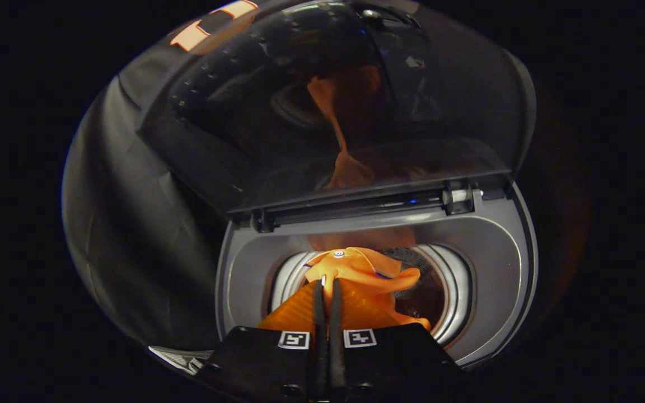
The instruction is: Put the clothes into the washing machine and then close the washing machine lid.
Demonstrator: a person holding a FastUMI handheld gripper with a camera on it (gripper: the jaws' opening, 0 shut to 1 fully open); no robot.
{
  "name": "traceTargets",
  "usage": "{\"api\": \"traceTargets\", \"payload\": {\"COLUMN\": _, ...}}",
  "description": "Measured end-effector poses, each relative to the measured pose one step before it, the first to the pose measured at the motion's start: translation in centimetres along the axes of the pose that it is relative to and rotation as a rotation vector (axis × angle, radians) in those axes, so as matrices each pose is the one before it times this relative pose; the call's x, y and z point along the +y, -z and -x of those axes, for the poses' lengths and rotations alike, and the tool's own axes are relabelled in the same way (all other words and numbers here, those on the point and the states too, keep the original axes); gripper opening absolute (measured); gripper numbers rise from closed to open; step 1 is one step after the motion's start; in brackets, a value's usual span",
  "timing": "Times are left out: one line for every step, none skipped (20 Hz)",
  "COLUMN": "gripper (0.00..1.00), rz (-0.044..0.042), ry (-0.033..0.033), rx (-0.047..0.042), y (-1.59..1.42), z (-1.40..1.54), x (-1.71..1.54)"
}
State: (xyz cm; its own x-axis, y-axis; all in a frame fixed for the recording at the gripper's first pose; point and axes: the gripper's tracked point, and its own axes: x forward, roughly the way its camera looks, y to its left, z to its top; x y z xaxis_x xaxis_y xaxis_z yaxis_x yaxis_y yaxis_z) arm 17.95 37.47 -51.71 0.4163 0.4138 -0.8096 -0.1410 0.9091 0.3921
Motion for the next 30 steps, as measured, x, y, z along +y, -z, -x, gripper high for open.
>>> {"api": "traceTargets", "payload": {"gripper": 0.08, "rz": 0.00787, "ry": 0.00983, "rx": 0.01671, "y": 0.293, "z": 0.002, "x": -0.135}}
{"api": "traceTargets", "payload": {"gripper": 0.08, "rz": 0.00328, "ry": 0.00042, "rx": 0.02136, "y": 0.477, "z": -0.371, "x": -0.057}}
{"api": "traceTargets", "payload": {"gripper": 0.09, "rz": 0.00018, "ry": 0.00400, "rx": 0.01085, "y": 0.404, "z": 0.026, "x": -0.048}}
{"api": "traceTargets", "payload": {"gripper": 0.09, "rz": -0.00526, "ry": 0.00143, "rx": 0.00575, "y": -0.023, "z": -0.131, "x": -0.043}}
{"api": "traceTargets", "payload": {"gripper": 0.09, "rz": -0.01152, "ry": -0.00330, "rx": -0.00065, "y": 0.138, "z": -0.254, "x": -0.113}}
{"api": "traceTargets", "payload": {"gripper": 0.09, "rz": -0.00501, "ry": 0.00953, "rx": 0.01229, "y": 0.289, "z": -0.514, "x": -0.108}}
{"api": "traceTargets", "payload": {"gripper": 0.09, "rz": 0.00701, "ry": 0.01467, "rx": 0.01058, "y": 0.402, "z": -0.389, "x": -0.469}}
{"api": "traceTargets", "payload": {"gripper": 0.09, "rz": 0.00532, "ry": 0.00629, "rx": 0.00371, "y": -0.027, "z": 0.008, "x": -0.238}}
{"api": "traceTargets", "payload": {"gripper": 0.09, "rz": -0.00049, "ry": 0.00595, "rx": -0.00122, "y": 0.019, "z": -0.355, "x": -0.183}}
{"api": "traceTargets", "payload": {"gripper": 0.09, "rz": 0.00245, "ry": 0.00795, "rx": 0.00499, "y": 0.119, "z": -0.209, "x": -0.246}}
{"api": "traceTargets", "payload": {"gripper": 0.09, "rz": -0.00130, "ry": 0.00619, "rx": 0.00298, "y": 0.249, "z": -0.123, "x": -0.060}}
{"api": "traceTargets", "payload": {"gripper": 0.09, "rz": -0.00195, "ry": 0.00647, "rx": 0.00641, "y": 0.054, "z": -0.013, "x": -0.185}}
{"api": "traceTargets", "payload": {"gripper": 0.09, "rz": -0.00004, "ry": 0.00110, "rx": 0.00772, "y": 0.248, "z": -0.091, "x": -0.033}}
{"api": "traceTargets", "payload": {"gripper": 0.09, "rz": 0.00135, "ry": 0.00801, "rx": 0.00000, "y": 0.019, "z": -0.047, "x": -0.073}}
{"api": "traceTargets", "payload": {"gripper": 0.09, "rz": 0.00176, "ry": 0.01271, "rx": 0.00088, "y": 0.139, "z": -0.065, "x": -0.338}}
{"api": "traceTargets", "payload": {"gripper": 0.09, "rz": 0.00110, "ry": 0.00957, "rx": -0.00452, "y": -0.113, "z": 0.251, "x": -0.223}}
{"api": "traceTargets", "payload": {"gripper": 0.12, "rz": -0.00281, "ry": 0.00929, "rx": 0.00136, "y": 0.099, "z": -0.203, "x": -0.137}}
{"api": "traceTargets", "payload": {"gripper": 0.15, "rz": -0.00344, "ry": 0.00256, "rx": 0.00313, "y": -0.008, "z": 0.187, "x": 0.119}}
{"api": "traceTargets", "payload": {"gripper": 0.24, "rz": 0.00206, "ry": 0.00228, "rx": -0.00342, "y": 0.118, "z": -0.016, "x": 0.065}}
{"api": "traceTargets", "payload": {"gripper": 0.35, "rz": 0.00775, "ry": 0.00418, "rx": -0.00972, "y": -0.226, "z": 0.121, "x": -0.048}}
{"api": "traceTargets", "payload": {"gripper": 0.45, "rz": 0.00457, "ry": 0.01181, "rx": -0.00415, "y": -0.053, "z": -0.016, "x": -0.283}}
{"api": "traceTargets", "payload": {"gripper": 0.58, "rz": 0.00665, "ry": 0.00687, "rx": 0.00076, "y": -0.055, "z": 0.014, "x": -0.081}}
{"api": "traceTargets", "payload": {"gripper": 0.72, "rz": 0.01086, "ry": 0.00910, "rx": 0.00241, "y": 0.170, "z": 0.356, "x": -0.150}}
{"api": "traceTargets", "payload": {"gripper": 0.85, "rz": 0.01314, "ry": 0.00509, "rx": -0.00525, "y": -0.311, "z": 0.307, "x": -0.171}}
{"api": "traceTargets", "payload": {"gripper": 0.99, "rz": 0.01317, "ry": 0.00731, "rx": -0.01595, "y": -0.119, "z": 0.355, "x": -0.069}}
{"api": "traceTargets", "payload": {"gripper": 0.99, "rz": 0.01670, "ry": 0.00562, "rx": -0.01941, "y": -0.438, "z": 0.398, "x": -0.037}}
{"api": "traceTargets", "payload": {"gripper": 0.99, "rz": 0.01548, "ry": 0.00835, "rx": -0.01384, "y": -0.187, "z": 0.285, "x": -0.083}}
{"api": "traceTargets", "payload": {"gripper": 0.99, "rz": 0.00925, "ry": 0.00143, "rx": -0.01335, "y": -0.267, "z": 0.490, "x": 0.096}}
{"api": "traceTargets", "payload": {"gripper": 0.99, "rz": 0.00492, "ry": -0.00088, "rx": -0.01447, "y": -0.178, "z": 0.329, "x": 0.129}}
{"api": "traceTargets", "payload": {"gripper": 0.99, "rz": 0.00059, "ry": -0.00148, "rx": -0.01630, "y": -0.416, "z": 0.600, "x": -0.019}}
